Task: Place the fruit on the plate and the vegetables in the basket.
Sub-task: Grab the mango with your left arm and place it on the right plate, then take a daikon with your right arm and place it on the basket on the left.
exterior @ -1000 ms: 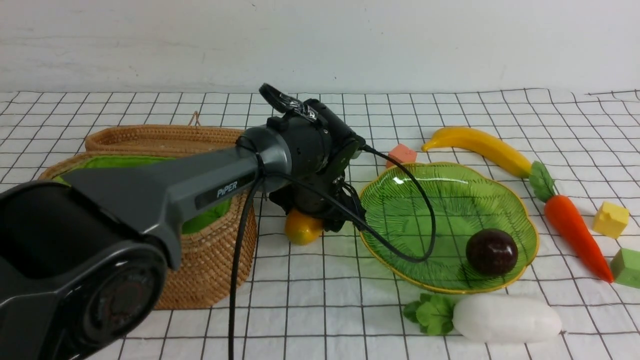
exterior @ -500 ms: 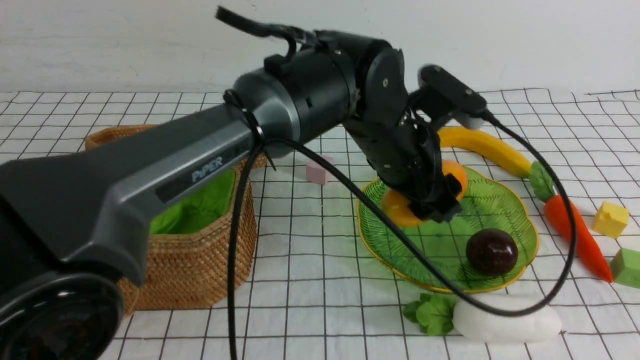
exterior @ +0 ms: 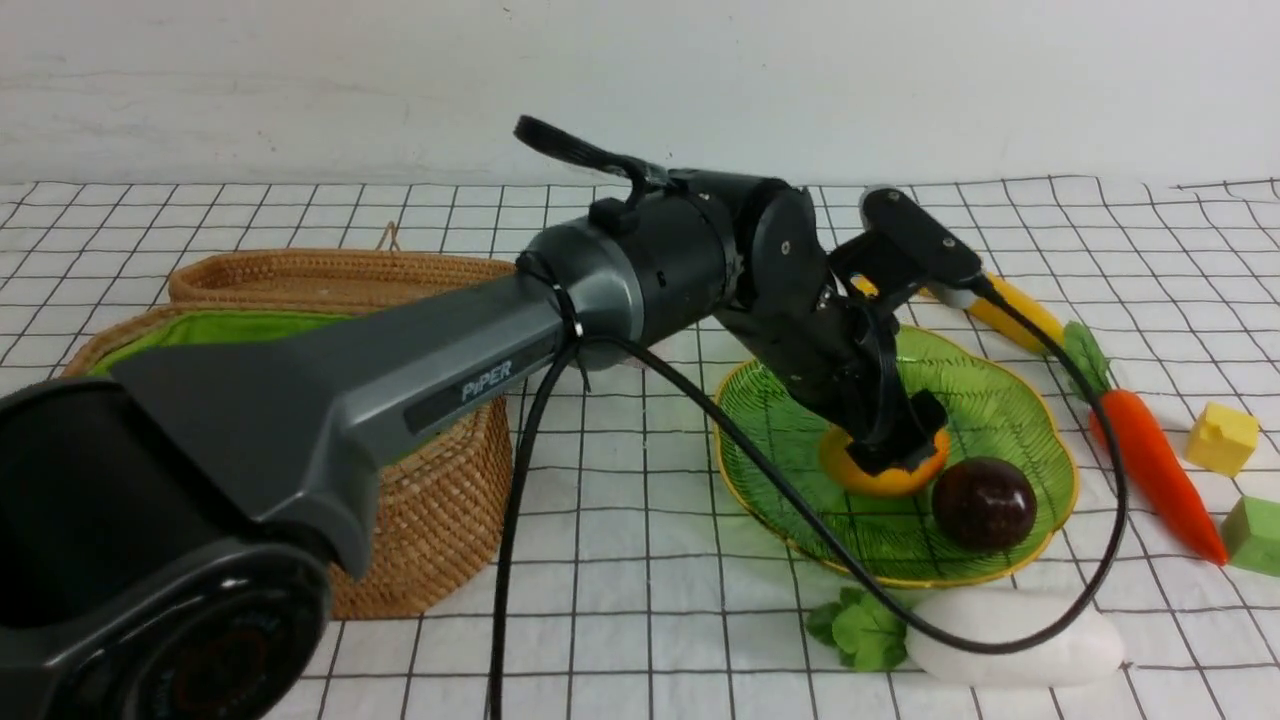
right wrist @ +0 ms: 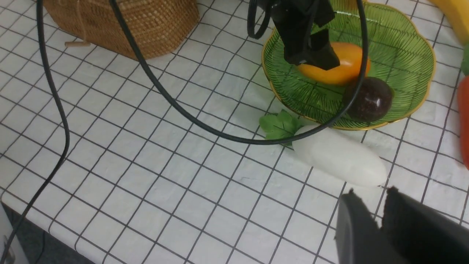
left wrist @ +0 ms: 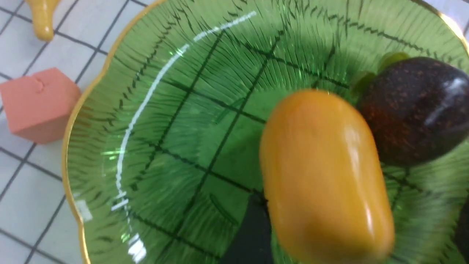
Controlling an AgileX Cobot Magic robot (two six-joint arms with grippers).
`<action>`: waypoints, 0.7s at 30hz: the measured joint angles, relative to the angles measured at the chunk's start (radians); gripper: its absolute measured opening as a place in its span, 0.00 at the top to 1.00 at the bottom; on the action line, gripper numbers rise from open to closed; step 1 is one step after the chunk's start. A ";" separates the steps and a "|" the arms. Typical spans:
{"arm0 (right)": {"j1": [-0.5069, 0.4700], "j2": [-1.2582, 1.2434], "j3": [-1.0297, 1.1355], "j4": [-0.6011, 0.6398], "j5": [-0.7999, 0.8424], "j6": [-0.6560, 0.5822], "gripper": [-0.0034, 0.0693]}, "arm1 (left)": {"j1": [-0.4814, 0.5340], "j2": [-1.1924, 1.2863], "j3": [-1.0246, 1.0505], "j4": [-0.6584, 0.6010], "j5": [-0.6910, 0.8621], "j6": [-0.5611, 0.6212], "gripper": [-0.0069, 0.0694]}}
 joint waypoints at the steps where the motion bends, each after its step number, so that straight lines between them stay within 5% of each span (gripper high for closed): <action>1: 0.000 0.000 0.000 0.000 0.000 0.000 0.76 | 0.000 -0.005 0.000 0.002 0.008 0.000 0.04; 4: 0.000 0.002 0.000 0.000 0.000 0.003 0.76 | 0.001 -0.100 0.000 0.018 0.113 -0.046 0.12; 6: 0.000 0.008 0.000 0.001 0.000 0.005 0.76 | 0.002 -0.201 0.000 0.027 0.199 -0.171 0.26; 10: 0.000 0.064 0.000 0.019 -0.008 0.006 0.76 | 0.002 -0.423 0.000 0.058 0.318 -0.430 0.72; 12: 0.000 0.107 0.000 0.031 -0.018 -0.002 0.75 | 0.003 -0.505 0.000 0.088 0.386 -0.468 0.89; 16: 0.000 0.196 0.000 0.064 -0.040 -0.028 0.75 | 0.003 -0.637 0.048 0.146 0.453 -0.491 0.93; 21: 0.000 0.331 0.001 0.121 -0.069 -0.079 0.75 | 0.003 -0.939 0.430 0.202 0.382 -0.505 0.93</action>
